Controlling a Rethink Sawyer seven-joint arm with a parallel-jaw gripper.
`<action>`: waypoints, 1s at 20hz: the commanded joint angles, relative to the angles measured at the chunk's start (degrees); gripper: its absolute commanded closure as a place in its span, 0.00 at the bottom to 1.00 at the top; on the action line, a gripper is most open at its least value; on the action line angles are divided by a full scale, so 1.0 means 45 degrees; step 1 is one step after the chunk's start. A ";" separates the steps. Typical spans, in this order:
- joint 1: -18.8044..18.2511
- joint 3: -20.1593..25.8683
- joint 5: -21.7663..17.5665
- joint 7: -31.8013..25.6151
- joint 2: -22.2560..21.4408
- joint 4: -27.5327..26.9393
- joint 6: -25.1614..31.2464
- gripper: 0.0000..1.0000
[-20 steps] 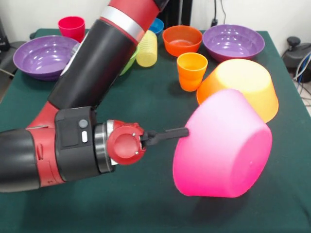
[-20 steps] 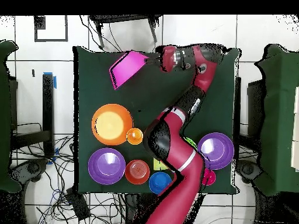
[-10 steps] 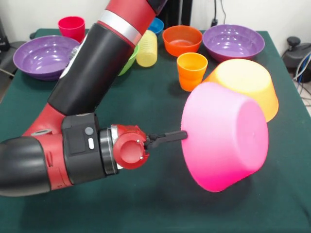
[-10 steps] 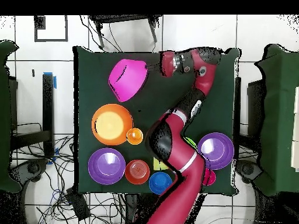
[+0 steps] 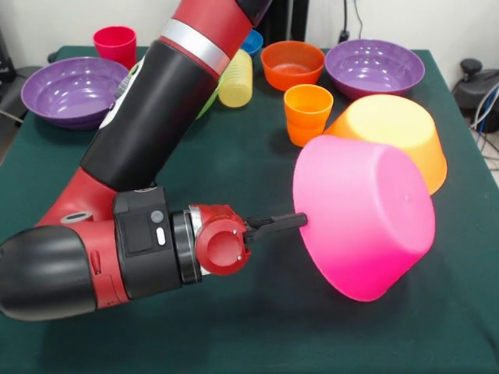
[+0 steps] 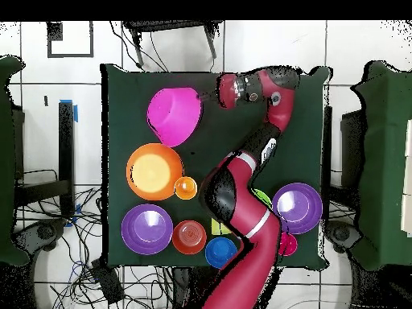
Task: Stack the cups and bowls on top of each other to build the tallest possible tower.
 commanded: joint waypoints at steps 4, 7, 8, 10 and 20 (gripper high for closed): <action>0.0398 0.0067 -0.1418 -0.6084 0.1005 -0.1534 0.0298 0.00; 0.0393 0.0067 -0.1537 -0.6871 0.0988 -0.1485 0.0069 0.00; 0.0391 0.0067 -0.1577 -0.7133 0.0982 -0.1469 -0.0007 0.00; 0.0377 0.0067 -0.1728 -0.7157 0.0972 -0.1448 0.0096 0.00; 0.0388 0.0059 -0.0348 -0.8301 0.0779 -0.1376 -0.5297 0.00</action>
